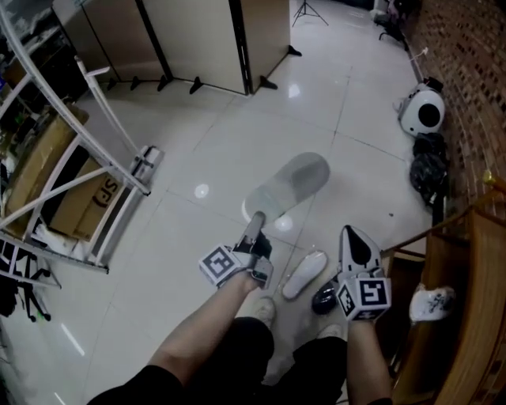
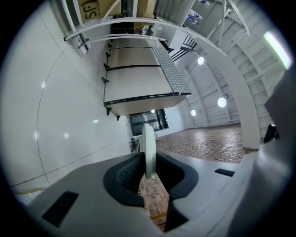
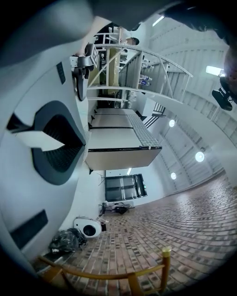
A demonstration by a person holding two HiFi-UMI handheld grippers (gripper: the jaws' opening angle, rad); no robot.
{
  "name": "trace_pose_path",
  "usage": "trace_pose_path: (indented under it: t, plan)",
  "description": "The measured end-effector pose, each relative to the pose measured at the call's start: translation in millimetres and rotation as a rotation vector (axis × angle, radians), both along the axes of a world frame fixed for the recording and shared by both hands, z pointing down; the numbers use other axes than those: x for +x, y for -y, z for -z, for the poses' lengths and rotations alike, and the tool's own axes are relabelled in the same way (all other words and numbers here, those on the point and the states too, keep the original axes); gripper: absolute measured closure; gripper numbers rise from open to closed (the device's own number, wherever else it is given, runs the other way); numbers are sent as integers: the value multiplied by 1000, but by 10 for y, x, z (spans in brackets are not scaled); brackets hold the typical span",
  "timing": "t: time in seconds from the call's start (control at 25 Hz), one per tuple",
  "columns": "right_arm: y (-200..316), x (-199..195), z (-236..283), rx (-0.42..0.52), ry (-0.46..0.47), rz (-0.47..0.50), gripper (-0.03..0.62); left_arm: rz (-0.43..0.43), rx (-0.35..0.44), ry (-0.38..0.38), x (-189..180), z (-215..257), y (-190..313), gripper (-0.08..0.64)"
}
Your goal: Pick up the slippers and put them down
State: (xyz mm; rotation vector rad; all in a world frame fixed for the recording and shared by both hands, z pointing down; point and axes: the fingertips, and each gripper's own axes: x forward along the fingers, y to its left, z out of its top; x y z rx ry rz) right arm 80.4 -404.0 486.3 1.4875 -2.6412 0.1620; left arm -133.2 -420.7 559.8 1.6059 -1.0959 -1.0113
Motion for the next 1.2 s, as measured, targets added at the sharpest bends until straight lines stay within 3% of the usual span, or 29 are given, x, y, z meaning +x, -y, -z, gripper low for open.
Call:
trace_pose_path:
  t: [0.12, 0.36, 0.56, 0.8, 0.92, 1.2]
  plan:
    - [82, 27, -400, -62, -12, -3, 583, -13, -56, 17, -15, -448, 81, 491]
    - [155, -36, -892, -169, 52, -19, 584, 0, -148, 3, -74, -1276, 113, 491]
    - [318, -102, -1332, -265, 42, -13, 584, 4, -220, -32, 28, -1787, 41, 491]
    - [204, 50, -1846, -353, -2, 42, 584, 26, -319, -19, 76, -2501, 18, 491]
    - [266, 228, -2020, -406, 39, 3, 584, 37, -360, -5, 132, -2886, 52, 491]
    - [75, 136, -2296, -499, 37, 21, 583, -7, -478, -89, 359, -3510, -180, 491]
